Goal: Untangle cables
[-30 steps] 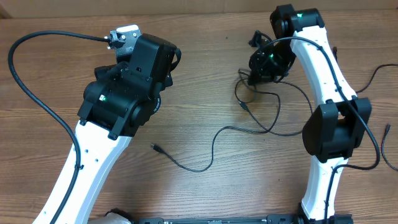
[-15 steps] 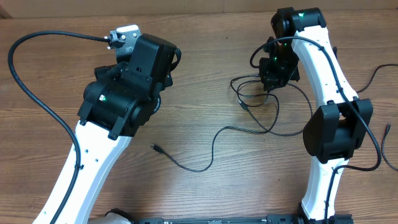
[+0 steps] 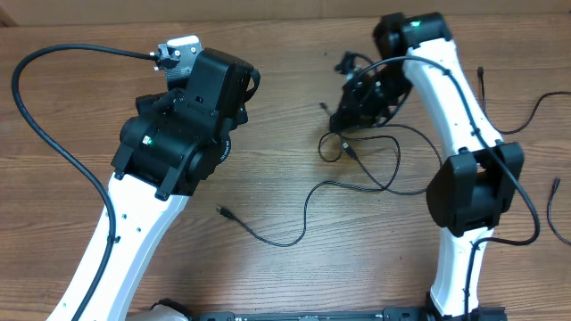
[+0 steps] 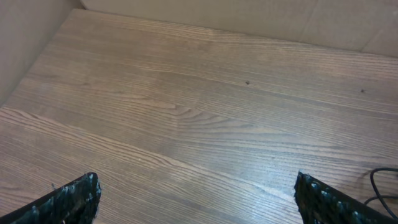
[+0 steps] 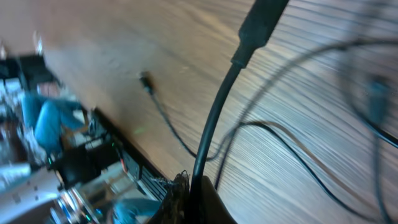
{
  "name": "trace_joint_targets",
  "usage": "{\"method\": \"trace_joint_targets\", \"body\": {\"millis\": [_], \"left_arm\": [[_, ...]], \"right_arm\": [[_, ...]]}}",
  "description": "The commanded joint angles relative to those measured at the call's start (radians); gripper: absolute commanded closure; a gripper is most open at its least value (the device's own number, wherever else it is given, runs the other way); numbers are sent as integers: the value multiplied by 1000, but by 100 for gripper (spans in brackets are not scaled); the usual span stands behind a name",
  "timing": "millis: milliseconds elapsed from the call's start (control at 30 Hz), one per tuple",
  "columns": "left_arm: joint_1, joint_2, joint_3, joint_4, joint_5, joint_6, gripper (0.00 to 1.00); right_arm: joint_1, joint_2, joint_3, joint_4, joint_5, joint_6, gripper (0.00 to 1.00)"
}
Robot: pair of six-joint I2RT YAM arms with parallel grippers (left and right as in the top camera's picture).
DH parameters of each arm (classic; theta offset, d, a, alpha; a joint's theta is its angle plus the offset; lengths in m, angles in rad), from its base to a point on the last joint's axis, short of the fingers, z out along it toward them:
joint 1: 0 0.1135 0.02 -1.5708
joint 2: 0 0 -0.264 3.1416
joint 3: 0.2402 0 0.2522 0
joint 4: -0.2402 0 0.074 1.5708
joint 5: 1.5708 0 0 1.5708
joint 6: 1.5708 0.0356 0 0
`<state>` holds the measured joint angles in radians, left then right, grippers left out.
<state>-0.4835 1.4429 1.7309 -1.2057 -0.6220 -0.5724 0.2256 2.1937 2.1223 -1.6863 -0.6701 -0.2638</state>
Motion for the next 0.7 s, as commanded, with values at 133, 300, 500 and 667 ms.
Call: {"method": "trace_joint_targets", "body": {"millis": [133, 300, 500, 667], "left_arm": [[5, 8, 19, 0, -8, 12, 1], [5, 8, 19, 0, -8, 12, 0], [5, 8, 19, 0, -8, 12, 0], [5, 8, 19, -1, -8, 12, 0]], "right_arm": [[144, -28, 31, 55, -42, -159, 65], [201, -28, 31, 93, 75, -117, 0], [202, -28, 31, 124, 282, 55, 0], [180, -28, 31, 126, 503, 222, 0]]}}
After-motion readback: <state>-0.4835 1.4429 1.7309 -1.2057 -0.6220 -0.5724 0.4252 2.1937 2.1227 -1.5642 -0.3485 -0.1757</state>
